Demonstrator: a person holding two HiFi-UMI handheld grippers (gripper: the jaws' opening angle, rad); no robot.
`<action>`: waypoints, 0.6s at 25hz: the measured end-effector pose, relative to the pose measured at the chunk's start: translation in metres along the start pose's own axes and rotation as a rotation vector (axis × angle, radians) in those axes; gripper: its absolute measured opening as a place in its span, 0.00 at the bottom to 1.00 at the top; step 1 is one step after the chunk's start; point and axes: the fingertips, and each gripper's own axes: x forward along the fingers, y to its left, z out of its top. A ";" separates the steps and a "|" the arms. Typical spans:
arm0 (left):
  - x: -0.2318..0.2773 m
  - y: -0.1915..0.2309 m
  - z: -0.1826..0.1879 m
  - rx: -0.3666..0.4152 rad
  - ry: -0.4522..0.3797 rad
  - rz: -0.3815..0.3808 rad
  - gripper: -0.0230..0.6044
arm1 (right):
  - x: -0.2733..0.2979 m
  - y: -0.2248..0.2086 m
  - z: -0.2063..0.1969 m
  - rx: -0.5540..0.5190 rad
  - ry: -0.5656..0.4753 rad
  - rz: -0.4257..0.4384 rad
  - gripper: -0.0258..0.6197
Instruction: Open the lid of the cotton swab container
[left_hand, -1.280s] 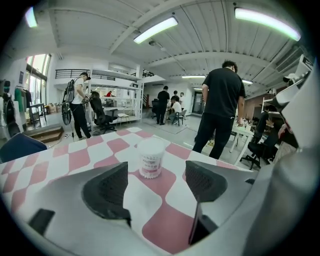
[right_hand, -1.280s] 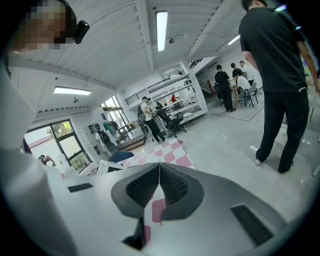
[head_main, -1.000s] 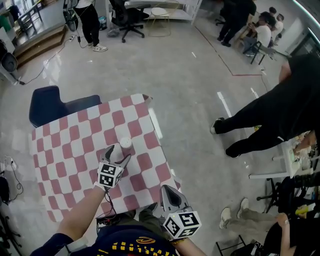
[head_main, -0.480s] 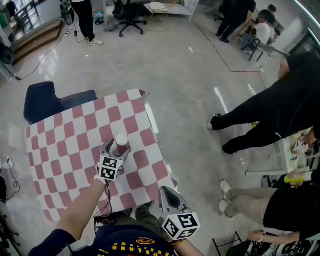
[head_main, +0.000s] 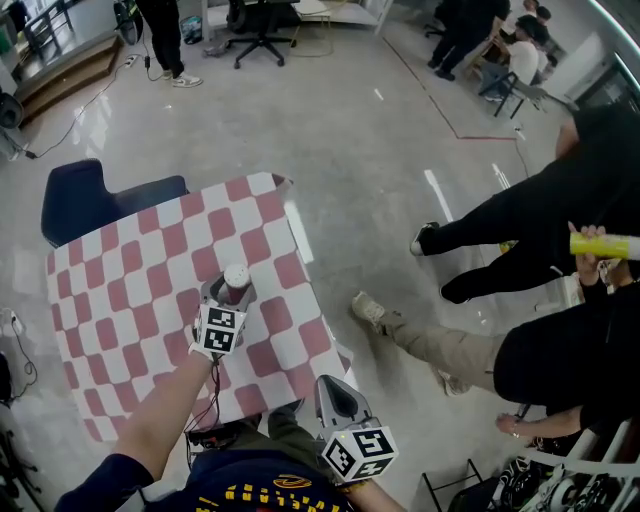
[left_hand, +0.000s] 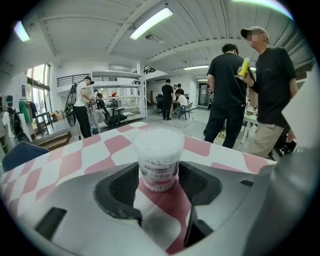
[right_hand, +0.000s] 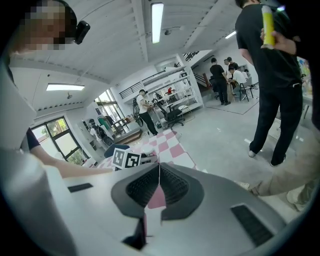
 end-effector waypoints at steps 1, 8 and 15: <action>0.002 0.000 0.000 0.005 -0.003 0.005 0.44 | 0.000 0.000 -0.001 0.003 0.002 0.000 0.06; -0.002 -0.003 -0.001 0.026 0.017 -0.014 0.43 | -0.007 0.000 0.006 -0.009 -0.013 0.004 0.06; -0.019 -0.007 0.012 0.057 -0.016 -0.049 0.43 | -0.007 0.007 0.009 -0.021 -0.021 0.028 0.06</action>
